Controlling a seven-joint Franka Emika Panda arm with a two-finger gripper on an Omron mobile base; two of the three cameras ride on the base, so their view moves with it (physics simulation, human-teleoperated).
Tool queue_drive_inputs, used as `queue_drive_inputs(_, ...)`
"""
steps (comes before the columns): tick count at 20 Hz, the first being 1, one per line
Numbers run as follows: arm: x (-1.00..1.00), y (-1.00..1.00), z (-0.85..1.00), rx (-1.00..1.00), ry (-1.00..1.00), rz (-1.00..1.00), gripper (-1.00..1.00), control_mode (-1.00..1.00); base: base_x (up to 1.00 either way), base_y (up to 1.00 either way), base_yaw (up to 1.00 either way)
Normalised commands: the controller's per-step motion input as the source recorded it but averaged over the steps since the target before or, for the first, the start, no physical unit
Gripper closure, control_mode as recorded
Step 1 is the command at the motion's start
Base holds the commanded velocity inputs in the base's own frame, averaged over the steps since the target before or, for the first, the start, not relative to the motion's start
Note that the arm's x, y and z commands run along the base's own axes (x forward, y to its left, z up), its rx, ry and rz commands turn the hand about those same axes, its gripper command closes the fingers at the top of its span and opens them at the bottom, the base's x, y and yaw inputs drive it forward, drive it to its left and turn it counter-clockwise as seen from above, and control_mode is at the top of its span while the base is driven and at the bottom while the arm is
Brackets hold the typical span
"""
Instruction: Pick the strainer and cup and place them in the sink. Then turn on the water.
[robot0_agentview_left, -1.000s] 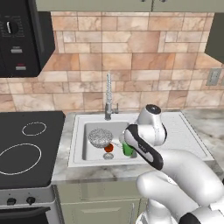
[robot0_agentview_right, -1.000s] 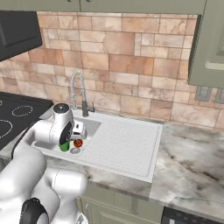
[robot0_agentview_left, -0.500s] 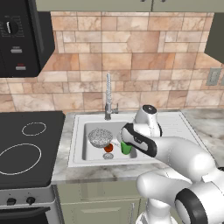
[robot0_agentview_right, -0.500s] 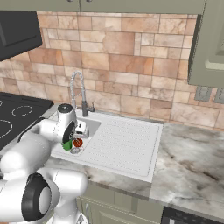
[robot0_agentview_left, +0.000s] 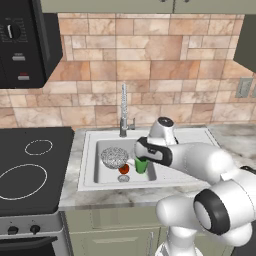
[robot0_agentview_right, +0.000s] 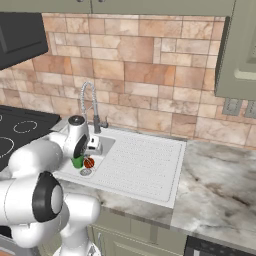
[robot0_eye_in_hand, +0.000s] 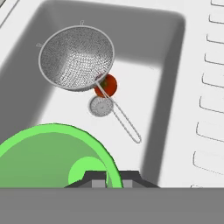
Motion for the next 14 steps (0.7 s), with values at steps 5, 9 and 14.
queue_drive_inputs(5,0.03,0.07,-0.13,0.00,0.01,0.00,1.00,-1.00,0.00,0.00,0.00)
queue_drive_inputs(9,0.00,0.05,-0.21,0.00,0.00,0.00,1.00,-1.00,0.00,0.00,0.00)
queue_drive_inputs(14,0.00,0.03,-0.18,0.00,0.00,0.00,1.00,-1.00,0.00,0.00,0.00)
